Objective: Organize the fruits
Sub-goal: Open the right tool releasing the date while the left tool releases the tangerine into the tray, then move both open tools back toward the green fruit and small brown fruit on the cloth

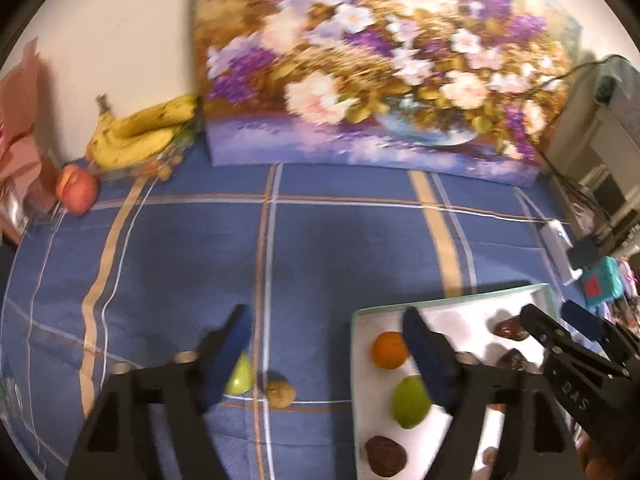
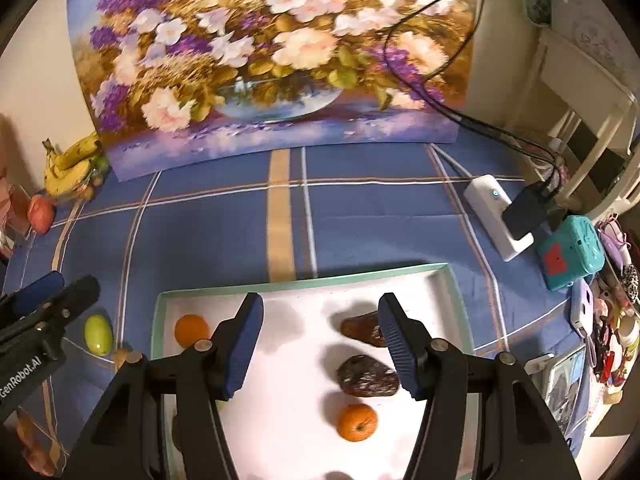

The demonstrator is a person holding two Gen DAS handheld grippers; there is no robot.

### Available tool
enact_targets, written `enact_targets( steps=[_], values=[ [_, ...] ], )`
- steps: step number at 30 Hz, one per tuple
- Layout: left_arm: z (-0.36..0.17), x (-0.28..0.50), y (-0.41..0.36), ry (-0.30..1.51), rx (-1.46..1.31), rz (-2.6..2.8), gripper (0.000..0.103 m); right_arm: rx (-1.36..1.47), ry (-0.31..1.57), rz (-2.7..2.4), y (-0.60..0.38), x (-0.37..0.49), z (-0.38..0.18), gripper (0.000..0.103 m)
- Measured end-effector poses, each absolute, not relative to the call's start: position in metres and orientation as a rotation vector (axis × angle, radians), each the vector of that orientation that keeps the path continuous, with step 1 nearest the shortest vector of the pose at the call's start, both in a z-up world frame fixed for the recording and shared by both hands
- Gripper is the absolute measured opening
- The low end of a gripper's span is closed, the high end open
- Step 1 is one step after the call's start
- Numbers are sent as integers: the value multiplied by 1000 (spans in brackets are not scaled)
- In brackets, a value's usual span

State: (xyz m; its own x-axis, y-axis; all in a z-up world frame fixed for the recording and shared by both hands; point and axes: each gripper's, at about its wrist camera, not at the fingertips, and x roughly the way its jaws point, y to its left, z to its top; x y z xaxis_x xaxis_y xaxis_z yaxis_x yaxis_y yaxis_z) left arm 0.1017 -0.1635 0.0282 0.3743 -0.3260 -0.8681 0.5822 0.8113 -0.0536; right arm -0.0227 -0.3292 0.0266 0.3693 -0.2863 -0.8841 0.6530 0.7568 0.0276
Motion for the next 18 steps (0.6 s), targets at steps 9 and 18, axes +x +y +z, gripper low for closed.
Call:
enact_targets(
  steps=[9,18],
  values=[
    [16,116,-146,1046,271,-482,103,397,1051,-616,-323,-14,4,85],
    [16,121,-139,1051,235,-475,103,399,1019,-634,-327,-11,-2,87]
  ],
)
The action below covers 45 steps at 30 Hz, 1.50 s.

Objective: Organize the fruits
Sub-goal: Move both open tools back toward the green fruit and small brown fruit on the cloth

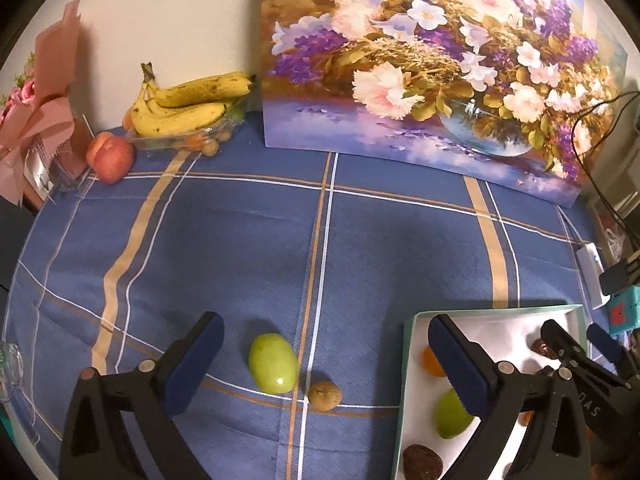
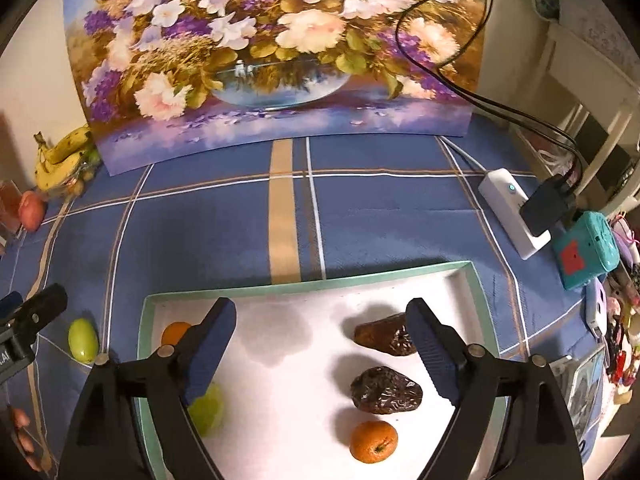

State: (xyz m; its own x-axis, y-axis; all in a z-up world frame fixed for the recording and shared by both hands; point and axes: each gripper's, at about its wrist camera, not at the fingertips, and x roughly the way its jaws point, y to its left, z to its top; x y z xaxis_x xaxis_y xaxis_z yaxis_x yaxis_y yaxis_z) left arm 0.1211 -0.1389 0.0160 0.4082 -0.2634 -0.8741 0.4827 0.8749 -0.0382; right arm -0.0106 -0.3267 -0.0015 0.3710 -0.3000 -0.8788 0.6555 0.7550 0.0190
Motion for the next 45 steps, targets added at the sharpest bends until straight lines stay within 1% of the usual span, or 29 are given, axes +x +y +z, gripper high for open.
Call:
enact_targets(
  steps=[7,15,23,35,41,45],
  values=[
    [23,128,-128,1046,200,-480,103,406,1017,-642,-324,-9,0,87],
    [32,135,-111,1007,250,-477,103,401,992,-604,-311,0,12,87],
    [43,150,-79,997,223,-454,103,353,995,-538,-283,19,16,87],
    [61,157,-39,949,197,-463,103,402,961,-428,-244,40,19,87],
    [60,169,-14,1011,71,-471,103,413,953,-406,-227,48,18,87],
    [53,171,-15,1037,96,-474,103,400,936,-380,-216,53,20,87]
  ],
)
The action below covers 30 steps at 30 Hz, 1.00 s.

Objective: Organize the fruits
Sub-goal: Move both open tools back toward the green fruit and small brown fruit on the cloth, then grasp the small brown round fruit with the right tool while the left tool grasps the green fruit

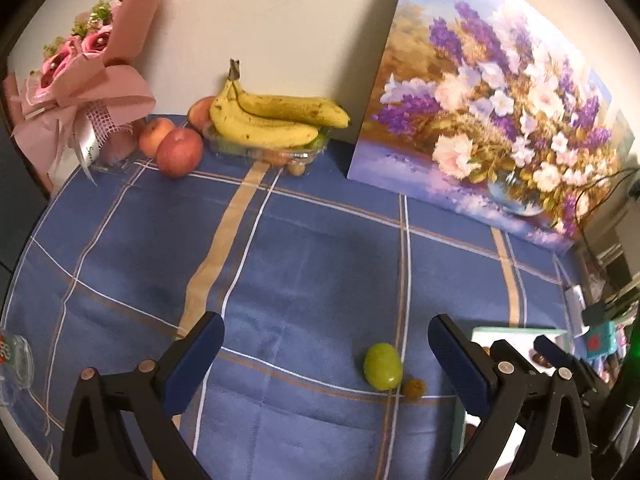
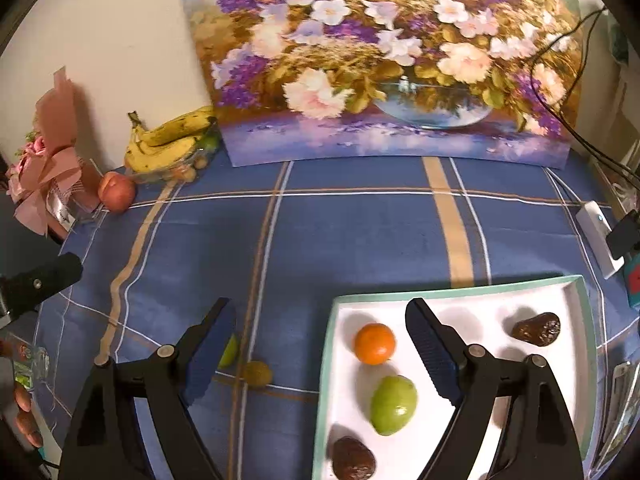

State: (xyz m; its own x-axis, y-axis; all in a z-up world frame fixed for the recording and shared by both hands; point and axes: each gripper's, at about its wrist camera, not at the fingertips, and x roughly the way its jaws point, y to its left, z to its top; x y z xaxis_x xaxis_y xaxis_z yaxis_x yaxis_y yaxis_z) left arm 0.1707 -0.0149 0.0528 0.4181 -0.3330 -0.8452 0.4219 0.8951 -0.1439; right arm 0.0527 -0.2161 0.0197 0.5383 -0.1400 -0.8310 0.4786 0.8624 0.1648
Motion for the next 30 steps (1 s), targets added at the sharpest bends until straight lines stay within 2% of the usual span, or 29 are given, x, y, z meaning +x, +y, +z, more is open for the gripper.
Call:
enact_targets(
  steps=[8,12,14,18,23,26,30],
  values=[
    [23,180,-23,1127,105,-464,102,364,1010,-354,-199,65,2,83],
    [6,185,-21,1174,100,-421,102,372,1052,-341,-195,67,-12,73],
    [-1,188,-20,1192,112,-384,102,387,1067,-332,-195,68,-18,73],
    [-13,191,-17,1221,114,-363,102,404,1091,-308,-191,70,-28,59],
    [-23,193,-15,1244,106,-351,102,407,1119,-274,-182,74,-41,58],
    [-25,194,-16,1253,93,-352,102,412,1139,-253,-178,77,-48,50],
    [-26,193,-17,1256,89,-355,102,400,1162,-233,-171,80,-54,47]
  ],
)
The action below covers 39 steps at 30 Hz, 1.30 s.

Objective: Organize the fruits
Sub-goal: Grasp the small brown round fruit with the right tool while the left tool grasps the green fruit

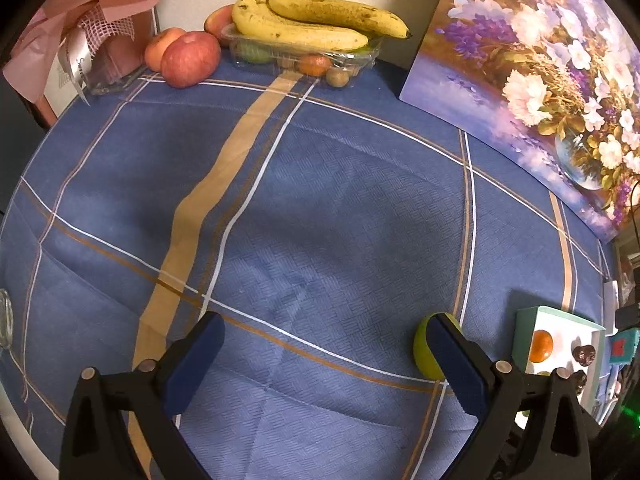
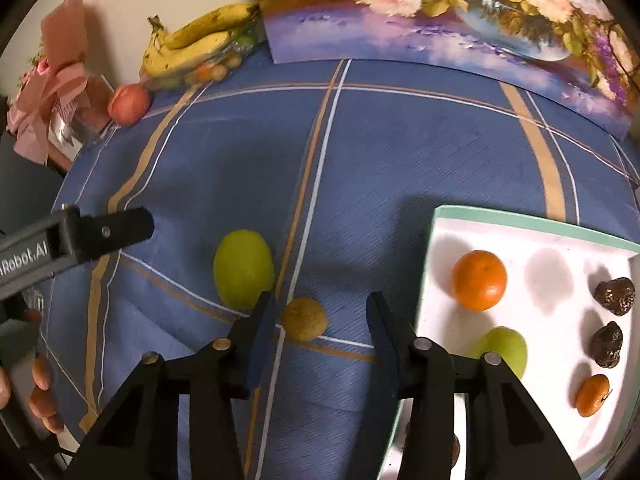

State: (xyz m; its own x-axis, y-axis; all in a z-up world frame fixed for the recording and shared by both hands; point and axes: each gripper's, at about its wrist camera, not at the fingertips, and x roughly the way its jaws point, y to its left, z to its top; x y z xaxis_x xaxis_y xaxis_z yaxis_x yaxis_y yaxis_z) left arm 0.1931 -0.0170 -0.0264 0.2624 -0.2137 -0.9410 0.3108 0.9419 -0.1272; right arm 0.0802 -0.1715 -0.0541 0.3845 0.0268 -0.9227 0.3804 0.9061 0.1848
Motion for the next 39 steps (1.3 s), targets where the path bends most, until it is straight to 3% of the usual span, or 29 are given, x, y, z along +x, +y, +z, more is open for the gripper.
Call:
enact_targets(
  steps=[7,17,19,23,25,31,38,39],
  values=[
    [-30,193,-20,1266,82,-367,102,380,1192,-207,-162,84,-67,33],
    [-36,188,-25,1285,30,-390,101,399,1163,-203,-168,80,-63,29],
    [-37,186,-29,1291,20,-407,92,406,1140,-209,-173,77,-55,29],
    [-42,180,-41,1307,22,-453,84,401,1103,-250,-185,69,-40,29],
    [-46,175,-50,1317,33,-484,73,411,1085,-270,-194,62,-34,29],
    [-54,163,-71,1327,75,-535,57,442,1036,-344,-219,47,-20,29],
    [-63,159,-81,1341,105,-544,50,450,1000,-375,-231,36,-4,29],
    [-64,159,-83,1340,107,-543,42,447,997,-378,-230,35,-2,29]
  ],
)
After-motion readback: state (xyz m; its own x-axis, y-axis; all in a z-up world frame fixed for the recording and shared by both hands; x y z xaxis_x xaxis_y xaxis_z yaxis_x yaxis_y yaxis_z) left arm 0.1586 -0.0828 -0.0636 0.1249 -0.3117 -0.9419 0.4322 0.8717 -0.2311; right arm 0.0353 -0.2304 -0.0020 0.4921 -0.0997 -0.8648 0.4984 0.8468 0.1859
